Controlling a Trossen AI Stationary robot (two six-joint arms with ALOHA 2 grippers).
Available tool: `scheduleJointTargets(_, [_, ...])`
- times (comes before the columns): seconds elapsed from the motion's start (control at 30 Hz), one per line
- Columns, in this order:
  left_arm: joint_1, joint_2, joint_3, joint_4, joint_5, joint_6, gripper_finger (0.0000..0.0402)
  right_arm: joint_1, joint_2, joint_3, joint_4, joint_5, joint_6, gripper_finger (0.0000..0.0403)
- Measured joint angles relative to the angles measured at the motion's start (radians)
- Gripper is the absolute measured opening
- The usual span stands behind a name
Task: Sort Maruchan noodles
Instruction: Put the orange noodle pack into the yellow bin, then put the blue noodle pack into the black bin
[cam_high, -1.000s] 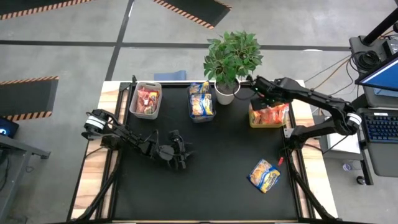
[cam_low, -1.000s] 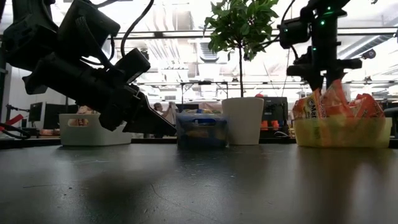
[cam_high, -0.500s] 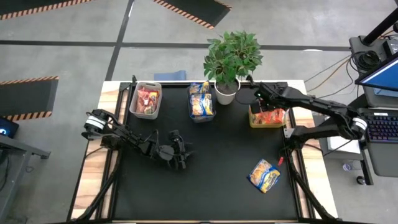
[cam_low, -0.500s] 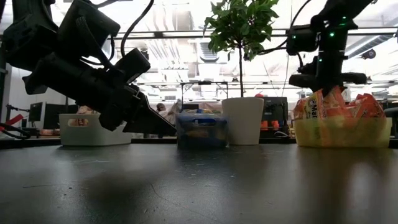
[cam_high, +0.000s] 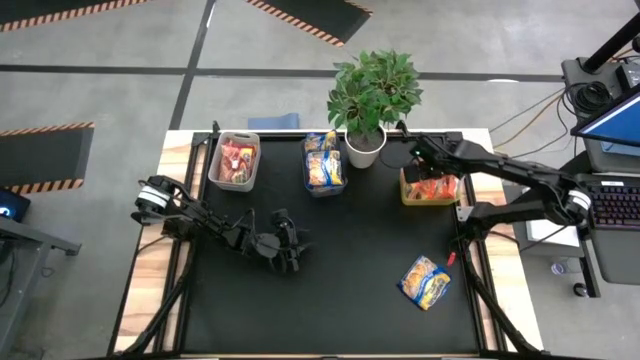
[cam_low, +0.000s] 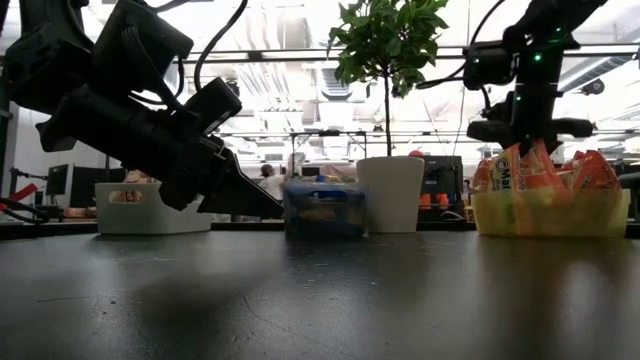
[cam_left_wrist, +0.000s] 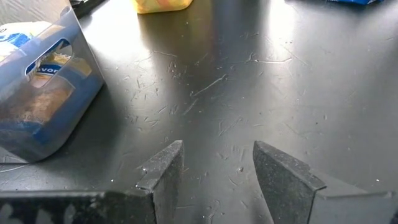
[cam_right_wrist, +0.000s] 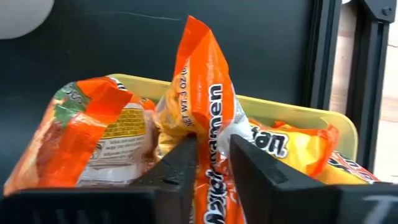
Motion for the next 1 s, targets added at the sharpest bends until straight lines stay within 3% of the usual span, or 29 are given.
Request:
scheduleJointTargets(0.4, [0.0,0.0,0.0,0.0,0.0,0.0,0.0178,0.0,-0.02,0.208,-0.256,-0.014,-0.002,0.0176])
scheduleJointTargets(0.77, [0.0,0.0,0.0,0.0,0.0,0.0,0.0178,0.001,-0.02,0.385,-0.415,-0.013,-0.001,0.0187])
scheduleJointTargets(1.0, [0.0,0.0,0.0,0.0,0.0,0.0,0.0178,0.049,-0.022,0.478,-0.461,-0.164,0.049,0.0187])
